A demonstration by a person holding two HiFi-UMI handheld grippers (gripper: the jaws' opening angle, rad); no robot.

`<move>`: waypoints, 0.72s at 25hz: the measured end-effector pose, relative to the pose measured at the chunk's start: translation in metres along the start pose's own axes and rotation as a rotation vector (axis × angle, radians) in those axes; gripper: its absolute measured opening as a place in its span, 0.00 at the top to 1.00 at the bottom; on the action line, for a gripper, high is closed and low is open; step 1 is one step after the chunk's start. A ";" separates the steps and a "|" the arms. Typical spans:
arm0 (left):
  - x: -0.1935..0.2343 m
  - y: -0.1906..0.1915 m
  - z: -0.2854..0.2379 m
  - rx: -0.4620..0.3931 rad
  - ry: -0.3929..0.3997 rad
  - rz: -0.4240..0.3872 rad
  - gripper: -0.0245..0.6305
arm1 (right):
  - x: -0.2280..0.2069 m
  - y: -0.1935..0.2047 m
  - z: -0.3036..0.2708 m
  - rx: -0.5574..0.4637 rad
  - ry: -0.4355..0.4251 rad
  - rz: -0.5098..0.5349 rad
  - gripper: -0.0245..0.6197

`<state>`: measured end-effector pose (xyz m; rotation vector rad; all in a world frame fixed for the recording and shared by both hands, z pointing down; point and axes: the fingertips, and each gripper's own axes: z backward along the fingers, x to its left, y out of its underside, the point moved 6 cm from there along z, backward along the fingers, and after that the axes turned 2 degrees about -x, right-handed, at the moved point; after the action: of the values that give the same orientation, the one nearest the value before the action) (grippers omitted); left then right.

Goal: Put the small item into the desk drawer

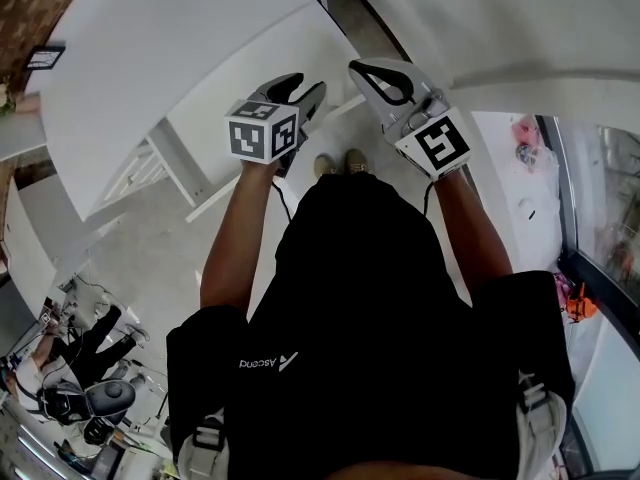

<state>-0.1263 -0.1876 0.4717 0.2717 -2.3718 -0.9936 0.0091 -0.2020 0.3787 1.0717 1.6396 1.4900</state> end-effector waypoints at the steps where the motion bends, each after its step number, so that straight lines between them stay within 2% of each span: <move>1: -0.006 -0.007 0.008 -0.053 -0.002 -0.031 0.68 | 0.002 -0.004 0.000 -0.010 0.000 -0.005 0.96; 5: -0.031 -0.036 0.043 -0.264 -0.006 -0.152 0.74 | 0.010 -0.022 0.004 -0.059 -0.004 -0.019 0.96; 8: -0.049 -0.051 0.067 -0.379 -0.023 -0.232 0.80 | 0.016 -0.034 0.008 -0.098 -0.005 -0.017 0.96; 18: -0.106 -0.075 0.117 -0.579 -0.060 -0.459 0.91 | 0.039 -0.069 0.026 -0.177 -0.034 -0.017 0.96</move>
<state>-0.1059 -0.1303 0.3081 0.5764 -1.9919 -1.8647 0.0054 -0.1560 0.3095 0.9772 1.4598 1.5650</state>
